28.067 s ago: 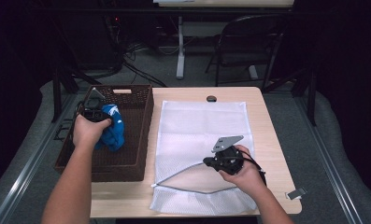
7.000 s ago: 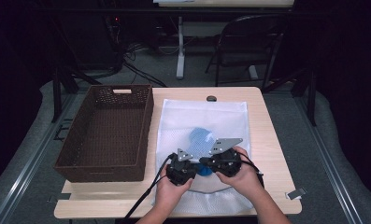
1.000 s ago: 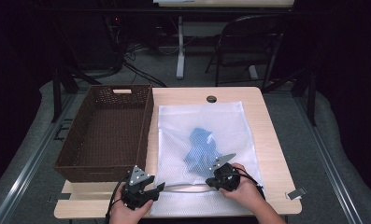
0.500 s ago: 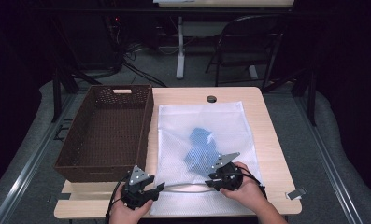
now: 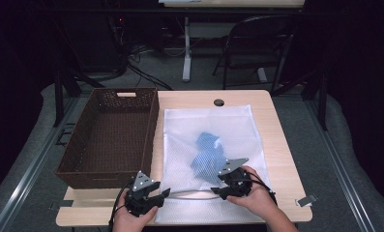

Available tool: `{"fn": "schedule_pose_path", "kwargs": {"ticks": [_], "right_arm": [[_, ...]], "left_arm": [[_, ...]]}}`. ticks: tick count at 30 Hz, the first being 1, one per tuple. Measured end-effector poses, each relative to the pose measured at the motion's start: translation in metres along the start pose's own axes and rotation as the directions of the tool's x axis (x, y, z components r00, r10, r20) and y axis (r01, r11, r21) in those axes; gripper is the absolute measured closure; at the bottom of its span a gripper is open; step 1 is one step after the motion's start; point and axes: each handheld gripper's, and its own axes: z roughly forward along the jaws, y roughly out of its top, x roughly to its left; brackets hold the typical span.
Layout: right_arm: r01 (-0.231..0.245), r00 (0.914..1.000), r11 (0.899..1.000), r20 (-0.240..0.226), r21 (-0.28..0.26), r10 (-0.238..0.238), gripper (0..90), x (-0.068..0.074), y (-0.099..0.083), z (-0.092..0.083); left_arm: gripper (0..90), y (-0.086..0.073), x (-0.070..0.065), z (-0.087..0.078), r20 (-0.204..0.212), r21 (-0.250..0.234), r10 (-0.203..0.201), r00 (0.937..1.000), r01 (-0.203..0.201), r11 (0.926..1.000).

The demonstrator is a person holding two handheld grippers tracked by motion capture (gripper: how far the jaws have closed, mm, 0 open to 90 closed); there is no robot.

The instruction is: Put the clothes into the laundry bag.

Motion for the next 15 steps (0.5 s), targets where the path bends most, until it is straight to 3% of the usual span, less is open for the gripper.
{"fn": "schedule_pose_path", "kwargs": {"ticks": [15], "right_arm": [[-0.034,0.9958,0.997,0.082,-0.074,0.040,42.6,-0.004,0.006,-0.026]], "left_arm": [[51.6,0.001,0.004,-0.002,-0.003,-0.004,-0.033,0.9995,0.033,0.9995]]}}
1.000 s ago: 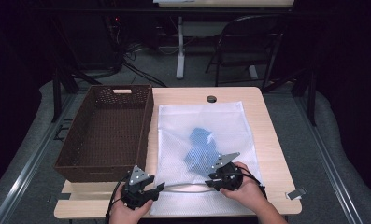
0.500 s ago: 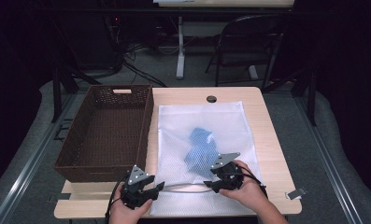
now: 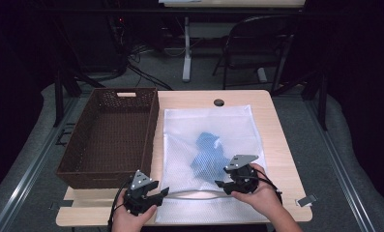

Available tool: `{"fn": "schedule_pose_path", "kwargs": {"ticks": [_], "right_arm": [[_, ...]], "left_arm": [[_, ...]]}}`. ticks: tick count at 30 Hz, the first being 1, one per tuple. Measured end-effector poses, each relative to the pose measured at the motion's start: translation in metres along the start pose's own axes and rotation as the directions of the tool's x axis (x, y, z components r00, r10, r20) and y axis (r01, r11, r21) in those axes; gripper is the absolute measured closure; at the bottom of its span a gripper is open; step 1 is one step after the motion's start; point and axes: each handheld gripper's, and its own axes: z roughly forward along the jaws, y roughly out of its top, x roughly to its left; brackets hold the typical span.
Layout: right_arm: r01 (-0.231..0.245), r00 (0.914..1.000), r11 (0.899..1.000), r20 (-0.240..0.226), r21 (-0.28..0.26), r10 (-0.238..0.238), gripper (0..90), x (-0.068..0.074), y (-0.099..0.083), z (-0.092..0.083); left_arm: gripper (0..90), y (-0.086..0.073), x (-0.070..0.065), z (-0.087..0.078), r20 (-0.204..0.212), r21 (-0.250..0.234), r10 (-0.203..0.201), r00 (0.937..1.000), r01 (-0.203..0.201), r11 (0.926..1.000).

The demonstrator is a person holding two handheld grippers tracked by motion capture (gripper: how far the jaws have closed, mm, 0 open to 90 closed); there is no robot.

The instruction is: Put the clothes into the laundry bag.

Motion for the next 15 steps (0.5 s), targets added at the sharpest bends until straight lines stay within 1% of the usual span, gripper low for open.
{"fn": "schedule_pose_path", "kwargs": {"ticks": [2,5,7,9,12,14,15], "right_arm": [[-0.009,0.9999,1.000,0.010,-0.002,0.009,42.8,-0.001,0.001,-0.002],[-0.016,0.9996,1.000,0.022,-0.013,0.016,44.5,0.001,0.002,-0.004],[-0.017,0.9996,1.000,0.020,-0.021,0.017,44.1,0.002,0.001,-0.005],[-0.009,0.9995,1.000,0.030,-0.026,0.010,43.4,0.005,0.000,-0.006],[-0.012,0.9995,0.999,0.030,-0.033,0.013,43.3,0.009,-0.004,-0.008],[-0.011,0.9991,1.000,0.040,-0.030,0.012,42.3,0.012,-0.008,-0.010],[-0.014,0.9989,1.000,0.045,-0.027,0.015,42.2,0.012,-0.011,-0.011]], "left_arm": [[51.5,0.000,0.001,0.000,-0.002,0.002,0.002,1.0000,-0.002,1.0000],[51.5,0.000,0.001,0.001,-0.003,0.004,-0.006,1.0000,0.006,1.0000],[51.5,-0.001,0.001,0.001,-0.004,0.005,-0.006,1.0000,0.006,1.0000],[51.3,-0.001,0.001,0.001,-0.006,0.005,-0.006,1.0000,0.006,1.0000],[51.1,-0.002,0.001,0.002,-0.007,0.008,-0.013,0.9999,0.013,0.9999],[51.0,-0.002,0.001,0.001,-0.014,0.011,-0.012,0.9998,0.012,0.9999],[51.0,-0.002,0.002,0.001,-0.007,0.013,-0.014,0.9999,0.014,0.9998]]}}
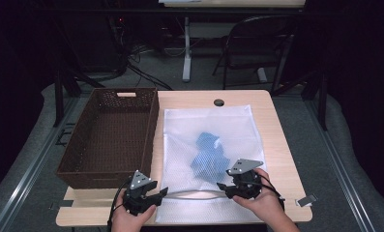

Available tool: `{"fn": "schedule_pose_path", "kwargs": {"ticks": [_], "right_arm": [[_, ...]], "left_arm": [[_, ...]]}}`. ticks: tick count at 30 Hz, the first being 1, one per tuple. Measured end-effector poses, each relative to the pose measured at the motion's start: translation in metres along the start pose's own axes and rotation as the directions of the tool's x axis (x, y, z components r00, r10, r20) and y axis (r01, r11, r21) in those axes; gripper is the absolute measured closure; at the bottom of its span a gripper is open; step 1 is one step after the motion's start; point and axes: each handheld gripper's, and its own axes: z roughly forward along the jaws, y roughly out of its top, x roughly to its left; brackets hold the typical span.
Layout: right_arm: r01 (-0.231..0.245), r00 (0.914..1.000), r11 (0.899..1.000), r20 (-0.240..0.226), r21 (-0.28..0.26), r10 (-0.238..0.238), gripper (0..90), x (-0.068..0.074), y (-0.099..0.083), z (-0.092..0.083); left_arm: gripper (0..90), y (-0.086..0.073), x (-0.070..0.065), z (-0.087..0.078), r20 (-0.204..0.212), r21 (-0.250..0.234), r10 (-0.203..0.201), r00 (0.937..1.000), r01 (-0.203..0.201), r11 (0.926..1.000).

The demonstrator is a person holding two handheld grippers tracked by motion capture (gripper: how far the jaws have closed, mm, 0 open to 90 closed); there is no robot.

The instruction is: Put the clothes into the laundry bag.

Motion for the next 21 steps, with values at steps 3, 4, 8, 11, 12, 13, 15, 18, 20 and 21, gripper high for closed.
{"fn": "schedule_pose_path", "kwargs": {"ticks": [3,4,8,11,12,13,15,18,20,21], "right_arm": [[-0.013,0.9998,1.000,0.013,0.003,0.013,42.4,0.002,-0.008,-0.002],[-0.015,0.9997,1.000,0.017,0.002,0.015,42.5,0.002,-0.010,-0.003],[-0.033,0.9989,0.999,0.035,-0.006,0.033,43.4,0.002,-0.020,-0.005],[-0.044,0.9985,0.999,0.032,0.000,0.044,44.3,0.000,-0.027,-0.004],[-0.052,0.9982,0.999,0.032,-0.002,0.052,45.0,-0.001,-0.029,-0.004],[-0.060,0.9979,0.998,0.027,-0.004,0.060,45.9,-0.002,-0.030,-0.003],[-0.071,0.9971,0.997,0.025,0.000,0.071,47.6,-0.004,-0.033,-0.003],[-0.085,0.9957,0.996,0.038,-0.003,0.085,51.5,-0.006,-0.037,-0.004],[-0.086,0.9954,0.996,0.040,-0.012,0.086,52.9,-0.007,-0.038,-0.006],[-0.090,0.9951,0.996,0.039,-0.019,0.091,53.0,-0.008,-0.039,-0.007]], "left_arm": [[50.9,-0.001,0.000,0.000,-0.007,-0.001,-0.001,1.0000,0.001,1.0000],[50.9,-0.001,0.000,0.000,-0.009,0.002,0.000,1.0000,0.000,1.0000],[50.9,-0.002,0.001,-0.001,-0.004,0.002,-0.011,0.9999,0.011,0.9999],[51.2,-0.003,-0.001,0.001,-0.001,0.015,-0.007,1.0000,0.007,0.9999],[51.5,-0.003,-0.001,0.001,-0.003,0.019,-0.005,1.0000,0.005,0.9998],[51.6,-0.004,-0.001,0.001,-0.003,0.019,-0.004,1.0000,0.004,0.9998],[52.0,-0.004,-0.001,0.000,-0.003,0.021,-0.004,1.0000,0.004,0.9998],[52.6,-0.006,0.001,0.000,-0.007,0.024,-0.007,0.9999,0.007,0.9997],[53.0,-0.007,0.002,-0.001,-0.008,0.027,-0.013,0.9999,0.013,0.9996],[53.1,-0.008,0.002,-0.001,-0.008,0.028,-0.018,0.9998,0.019,0.9994]]}}
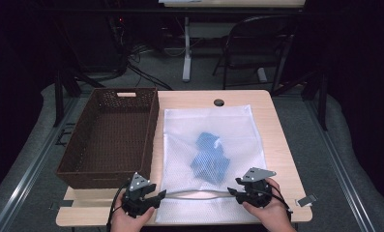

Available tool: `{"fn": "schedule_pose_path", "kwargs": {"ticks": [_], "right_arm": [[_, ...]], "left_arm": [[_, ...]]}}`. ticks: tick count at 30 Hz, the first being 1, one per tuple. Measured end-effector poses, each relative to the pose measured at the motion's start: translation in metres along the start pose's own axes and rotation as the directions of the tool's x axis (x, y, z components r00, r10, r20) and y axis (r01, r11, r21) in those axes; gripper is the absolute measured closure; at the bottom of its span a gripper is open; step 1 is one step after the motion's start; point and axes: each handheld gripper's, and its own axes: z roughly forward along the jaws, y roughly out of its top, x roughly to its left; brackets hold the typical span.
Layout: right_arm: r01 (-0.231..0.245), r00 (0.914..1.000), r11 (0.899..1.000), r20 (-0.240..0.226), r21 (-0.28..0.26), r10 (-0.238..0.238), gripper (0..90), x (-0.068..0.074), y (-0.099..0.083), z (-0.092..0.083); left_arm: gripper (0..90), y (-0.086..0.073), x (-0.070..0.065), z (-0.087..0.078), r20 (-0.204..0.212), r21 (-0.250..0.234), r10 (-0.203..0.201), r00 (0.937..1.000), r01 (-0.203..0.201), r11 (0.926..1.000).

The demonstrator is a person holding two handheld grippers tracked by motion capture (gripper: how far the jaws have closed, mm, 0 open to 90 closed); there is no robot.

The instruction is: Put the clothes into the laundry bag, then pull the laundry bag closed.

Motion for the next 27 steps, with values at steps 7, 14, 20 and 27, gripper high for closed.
{"fn": "schedule_pose_path", "kwargs": {"ticks": [7,14,20,27], "right_arm": [[-0.015,0.9999,0.999,-0.006,-0.029,0.015,47.3,-0.0018,-0.0027,0.0012],[-0.023,0.9997,0.999,0.002,-0.035,0.023,47.8,-0.0001,-0.0024,0.0010],[-0.004,1.0000,1.000,0.001,-0.026,0.004,53.2,0.0008,-0.0029,0.0021],[-0.005,1.0000,0.999,0.001,-0.035,0.005,52.4,0.0002,-0.0025,0.0031]], "left_arm": [[53.3,-0.0024,0.0010,-0.0016,-0.020,-0.003,-0.006,0.9998,0.006,1.0000],[52.7,-0.0033,0.0022,0.0002,-0.011,0.013,-0.010,0.9999,0.011,0.9999],[52.9,-0.0050,0.0040,0.0034,-0.008,0.023,-0.012,0.9999,0.012,0.9997],[53.3,-0.0066,0.0063,0.0072,-0.015,0.038,-0.018,0.9997,0.019,0.9991]]}}
